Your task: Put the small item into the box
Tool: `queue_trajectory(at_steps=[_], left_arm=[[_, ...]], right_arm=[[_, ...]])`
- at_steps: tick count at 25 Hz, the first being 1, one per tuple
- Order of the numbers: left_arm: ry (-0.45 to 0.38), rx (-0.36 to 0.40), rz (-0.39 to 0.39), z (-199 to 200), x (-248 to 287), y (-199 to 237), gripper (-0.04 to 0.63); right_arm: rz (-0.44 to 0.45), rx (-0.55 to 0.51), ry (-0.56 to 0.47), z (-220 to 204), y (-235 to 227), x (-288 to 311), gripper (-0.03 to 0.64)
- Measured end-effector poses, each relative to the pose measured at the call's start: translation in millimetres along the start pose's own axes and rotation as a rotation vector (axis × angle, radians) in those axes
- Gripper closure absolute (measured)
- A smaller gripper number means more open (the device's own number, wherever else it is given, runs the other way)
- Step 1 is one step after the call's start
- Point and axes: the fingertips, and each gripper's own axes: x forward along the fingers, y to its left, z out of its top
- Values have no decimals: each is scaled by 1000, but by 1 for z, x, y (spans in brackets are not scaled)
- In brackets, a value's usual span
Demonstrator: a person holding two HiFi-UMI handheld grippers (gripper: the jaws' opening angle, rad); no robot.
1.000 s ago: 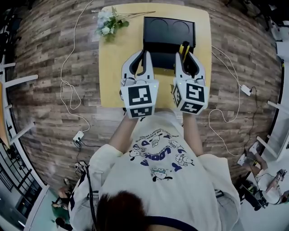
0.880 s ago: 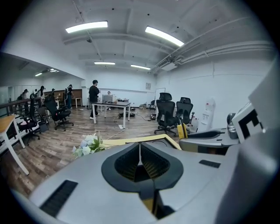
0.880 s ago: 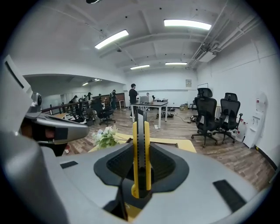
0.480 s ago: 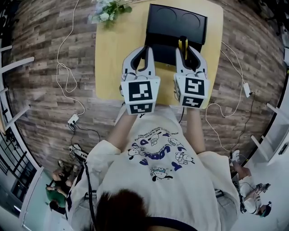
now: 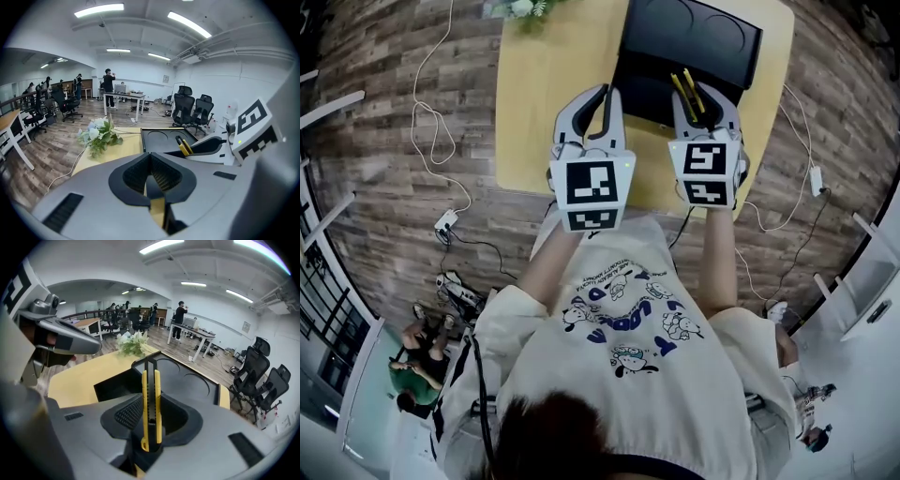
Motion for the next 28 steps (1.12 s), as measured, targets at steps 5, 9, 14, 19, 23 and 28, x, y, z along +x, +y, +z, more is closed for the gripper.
queue_trajectory(at_steps=[5, 9, 14, 19, 23, 28], left_arm=[[28, -9, -5, -12, 8, 3, 571], [47, -19, -13, -20, 11, 4, 572], [58, -41, -18, -26, 14, 9, 572], [69, -53, -9, -31, 14, 16, 572], [77, -64, -2, -40, 10, 24, 571], [77, -69, 7, -42, 5, 22, 572]], right_arm=[[74, -73, 100, -16, 8, 16, 488], [111, -118, 176, -31, 15, 24, 488], [156, -158, 257, -42, 19, 37, 488], [205, -190, 377, -54, 22, 47, 488], [215, -221, 472, -60, 29, 54, 488], [231, -268, 534, -66, 29, 58, 488]])
